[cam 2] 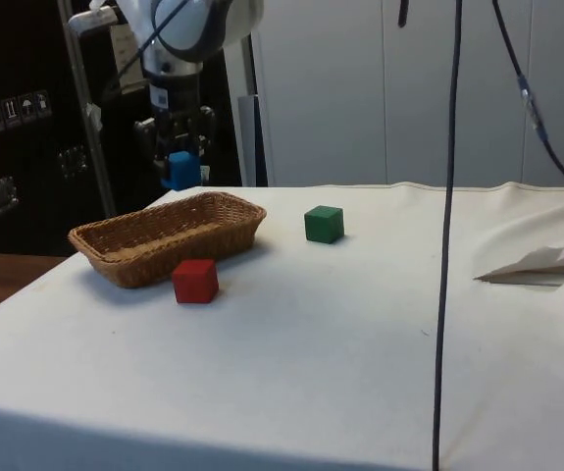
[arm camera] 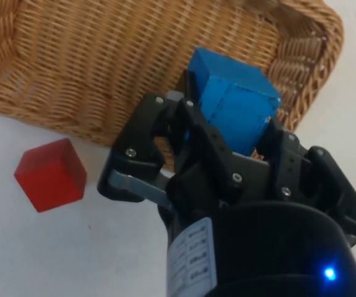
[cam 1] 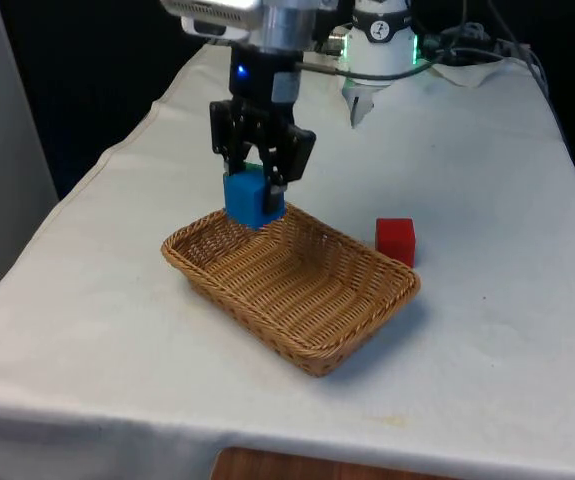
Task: Pick up the blue cube and place it into the basket.
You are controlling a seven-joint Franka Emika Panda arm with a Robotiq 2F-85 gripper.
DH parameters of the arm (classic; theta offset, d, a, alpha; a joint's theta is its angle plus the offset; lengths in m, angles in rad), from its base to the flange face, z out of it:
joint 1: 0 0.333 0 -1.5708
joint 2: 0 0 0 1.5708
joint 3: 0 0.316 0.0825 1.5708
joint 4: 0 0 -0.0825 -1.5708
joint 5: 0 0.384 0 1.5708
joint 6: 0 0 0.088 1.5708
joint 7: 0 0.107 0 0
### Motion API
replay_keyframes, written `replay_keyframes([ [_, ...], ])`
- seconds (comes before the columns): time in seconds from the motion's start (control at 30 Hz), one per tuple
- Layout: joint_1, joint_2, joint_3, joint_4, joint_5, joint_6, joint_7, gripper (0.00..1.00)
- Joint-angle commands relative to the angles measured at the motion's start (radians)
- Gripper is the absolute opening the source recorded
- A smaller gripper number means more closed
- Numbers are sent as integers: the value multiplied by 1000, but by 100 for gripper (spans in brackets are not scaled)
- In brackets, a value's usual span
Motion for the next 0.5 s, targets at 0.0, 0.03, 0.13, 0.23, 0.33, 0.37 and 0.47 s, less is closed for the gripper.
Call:
replay_keyframes([
  [0.0, 0, 10, 4, 8, 6, 3, 4, 2],
  [0.03, -1, 16, 6, 11, 7, 5, 7, 2],
  [0.13, -3, 40, 12, 25, 10, 16, 18, 2],
  [0.23, -3, 52, 15, 32, 11, 24, 24, 2],
  [0.33, -5, 71, 19, 42, 12, 36, 32, 2],
  [0.37, -6, 85, 20, 49, 14, 45, 38, 2],
  [0.47, -1, 90, 14, 50, 5, 44, 44, 2],
])
